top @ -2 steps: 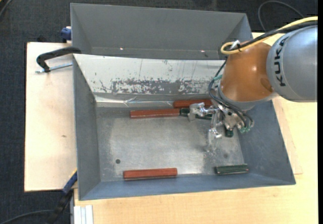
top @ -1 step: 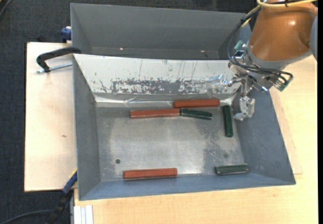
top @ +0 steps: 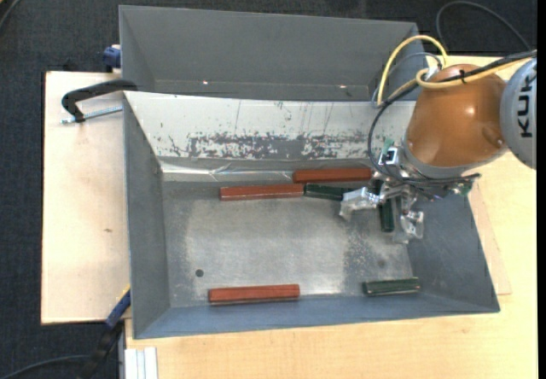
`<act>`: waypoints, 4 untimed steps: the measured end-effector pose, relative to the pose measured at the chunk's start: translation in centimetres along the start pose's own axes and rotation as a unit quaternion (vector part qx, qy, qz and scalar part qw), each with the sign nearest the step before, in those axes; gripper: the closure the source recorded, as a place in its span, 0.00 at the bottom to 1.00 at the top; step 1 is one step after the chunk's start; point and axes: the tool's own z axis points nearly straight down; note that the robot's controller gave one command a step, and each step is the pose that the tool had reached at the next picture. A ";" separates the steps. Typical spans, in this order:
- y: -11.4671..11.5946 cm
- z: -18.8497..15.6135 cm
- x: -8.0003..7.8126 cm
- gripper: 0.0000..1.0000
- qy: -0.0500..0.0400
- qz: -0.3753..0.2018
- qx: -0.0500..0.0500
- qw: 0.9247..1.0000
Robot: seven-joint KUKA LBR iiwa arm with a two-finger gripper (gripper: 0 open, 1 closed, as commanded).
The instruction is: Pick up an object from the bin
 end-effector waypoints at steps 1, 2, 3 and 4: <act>-5.8 -8.4 3.6 0.00 0.000 -0.247 0.009 0.969; -2.6 0.9 1.6 0.00 -0.004 -0.435 0.003 0.900; -2.8 0.9 2.0 1.00 -0.001 -0.434 0.003 0.901; -1.8 -7.6 5.2 1.00 0.002 -0.434 0.008 0.901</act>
Offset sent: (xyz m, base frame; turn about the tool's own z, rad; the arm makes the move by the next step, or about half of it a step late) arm 0.0333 -0.0575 0.0806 -0.5051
